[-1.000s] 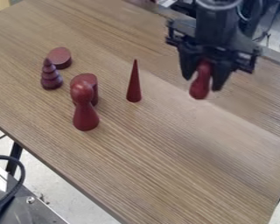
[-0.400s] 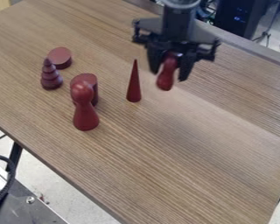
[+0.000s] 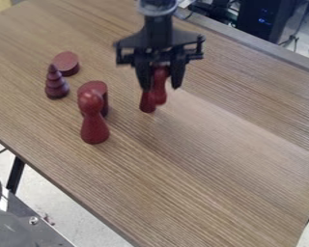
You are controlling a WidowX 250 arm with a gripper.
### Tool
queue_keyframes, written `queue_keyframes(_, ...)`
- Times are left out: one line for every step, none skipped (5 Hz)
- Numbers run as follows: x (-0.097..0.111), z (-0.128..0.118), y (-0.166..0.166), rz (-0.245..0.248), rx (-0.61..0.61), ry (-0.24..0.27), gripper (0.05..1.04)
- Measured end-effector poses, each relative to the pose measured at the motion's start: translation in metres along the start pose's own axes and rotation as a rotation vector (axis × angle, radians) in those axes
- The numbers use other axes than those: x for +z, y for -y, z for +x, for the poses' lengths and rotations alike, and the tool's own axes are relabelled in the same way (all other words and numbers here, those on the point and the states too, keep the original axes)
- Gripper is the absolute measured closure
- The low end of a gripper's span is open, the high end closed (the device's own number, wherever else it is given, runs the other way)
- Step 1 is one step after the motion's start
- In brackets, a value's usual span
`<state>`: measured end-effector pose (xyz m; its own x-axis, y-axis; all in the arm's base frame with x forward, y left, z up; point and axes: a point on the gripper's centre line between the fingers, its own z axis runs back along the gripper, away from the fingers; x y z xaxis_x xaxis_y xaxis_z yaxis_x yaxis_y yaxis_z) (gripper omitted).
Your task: Move the red thing to the center of the table
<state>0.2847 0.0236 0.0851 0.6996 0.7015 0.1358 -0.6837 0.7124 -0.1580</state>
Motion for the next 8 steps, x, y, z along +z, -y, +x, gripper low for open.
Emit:
queue_keyframes(-0.004,0.002,-0.006,-0.035,0.091,-0.009,0.558)
queue_keyframes(-0.005,-0.001,-0.009,-0.045,0.14,-0.03,0.558)
queue_keyframes(-0.006,-0.001,-0.012,-0.039,0.153,-0.03,0.558)
queue_keyframes(-0.007,0.002,-0.023,0.05,0.12,0.015,0.558)
queue_keyframes(-0.015,-0.005,-0.034,0.131,0.067,0.052,0.558)
queue_keyframes(-0.016,-0.007,-0.034,0.126,0.065,0.046,0.558)
queue_keyframes(-0.019,-0.008,-0.034,0.13,0.054,0.036,0.558)
queue_keyframes(-0.019,-0.01,-0.031,0.094,0.071,0.011,0.558)
